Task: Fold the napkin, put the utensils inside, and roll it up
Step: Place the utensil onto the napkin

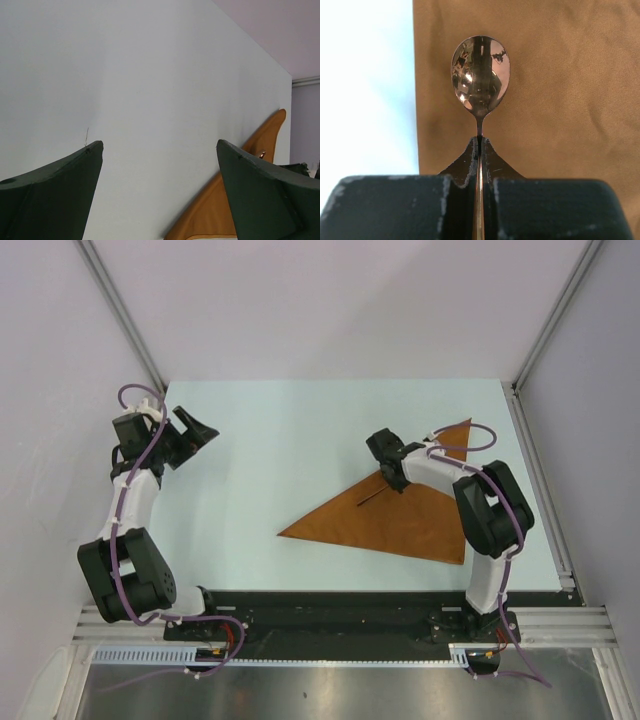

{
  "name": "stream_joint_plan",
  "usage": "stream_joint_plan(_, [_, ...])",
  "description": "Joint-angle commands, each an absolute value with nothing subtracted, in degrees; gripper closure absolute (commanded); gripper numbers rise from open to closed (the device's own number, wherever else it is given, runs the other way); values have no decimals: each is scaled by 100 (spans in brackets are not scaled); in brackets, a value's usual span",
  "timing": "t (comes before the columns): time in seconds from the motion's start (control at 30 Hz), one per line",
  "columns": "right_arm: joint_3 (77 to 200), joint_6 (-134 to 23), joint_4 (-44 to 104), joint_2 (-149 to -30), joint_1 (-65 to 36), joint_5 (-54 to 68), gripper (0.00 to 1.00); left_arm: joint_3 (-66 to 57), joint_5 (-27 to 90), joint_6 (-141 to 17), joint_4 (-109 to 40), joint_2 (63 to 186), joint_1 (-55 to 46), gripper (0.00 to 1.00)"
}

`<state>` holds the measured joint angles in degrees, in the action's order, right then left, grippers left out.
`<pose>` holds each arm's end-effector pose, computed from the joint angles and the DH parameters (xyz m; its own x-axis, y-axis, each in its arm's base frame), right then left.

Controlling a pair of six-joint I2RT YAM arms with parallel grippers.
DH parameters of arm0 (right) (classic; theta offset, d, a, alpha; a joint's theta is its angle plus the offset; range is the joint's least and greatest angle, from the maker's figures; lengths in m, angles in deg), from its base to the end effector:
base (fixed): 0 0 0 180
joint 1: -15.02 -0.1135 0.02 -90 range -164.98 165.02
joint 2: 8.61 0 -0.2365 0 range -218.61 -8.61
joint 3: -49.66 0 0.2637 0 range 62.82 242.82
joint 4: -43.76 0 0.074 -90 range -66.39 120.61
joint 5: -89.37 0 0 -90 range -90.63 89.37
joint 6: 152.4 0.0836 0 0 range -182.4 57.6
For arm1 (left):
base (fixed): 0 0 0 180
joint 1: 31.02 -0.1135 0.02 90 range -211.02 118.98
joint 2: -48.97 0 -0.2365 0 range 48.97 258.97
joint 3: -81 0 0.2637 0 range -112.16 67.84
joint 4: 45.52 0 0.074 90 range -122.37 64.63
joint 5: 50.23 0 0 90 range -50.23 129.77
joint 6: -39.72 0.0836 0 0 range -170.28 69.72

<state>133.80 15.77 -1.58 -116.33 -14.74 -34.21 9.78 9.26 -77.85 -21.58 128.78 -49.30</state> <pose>0.3575 0.1511 0.0993 -0.4018 0.7096 -0.5789 0.7434 0.6218 0.2462 0.3571 0.0732 0.2284 -0.5157 -0.5903 -0.6210 -0.1156 0.7661 -0.6322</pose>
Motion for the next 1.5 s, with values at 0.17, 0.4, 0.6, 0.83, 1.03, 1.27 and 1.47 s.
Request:
stream_joint_plan(0.17, [13612, 2004, -262, -11943, -1443, -3631, 100, 992, 742, -7867, -2349, 12720, -4992, 0])
stream_joint_plan(0.4, [13594, 1995, 2, -11988, -1443, -3491, 100, 984, 689, -7858, -2349, 12746, -4992, 0])
stream_joint_plan(0.6, [13594, 1978, 11, -12005, -1443, -3429, 100, 984, 681, -7858, -2349, 12737, -4983, 0])
stream_joint_plan(0.83, [13498, 1706, 239, -11821, -1451, -3332, 83, 975, 672, -7858, -2349, 12720, -4983, 0])
stream_joint_plan(1.03, [13261, 1389, 591, -11452, -1443, -3121, 60, 966, 689, -7840, -2340, 12702, -4983, 0])
stream_joint_plan(1.27, [12936, 338, 888, -10618, -1303, -2858, 53, 966, 733, -7814, -2314, 12702, -4992, 0])
stream_joint_plan(1.47, [12750, -1754, 1389, -10001, -161, -2288, 53, 983, 707, -7814, -2367, 12676, -4983, 0])
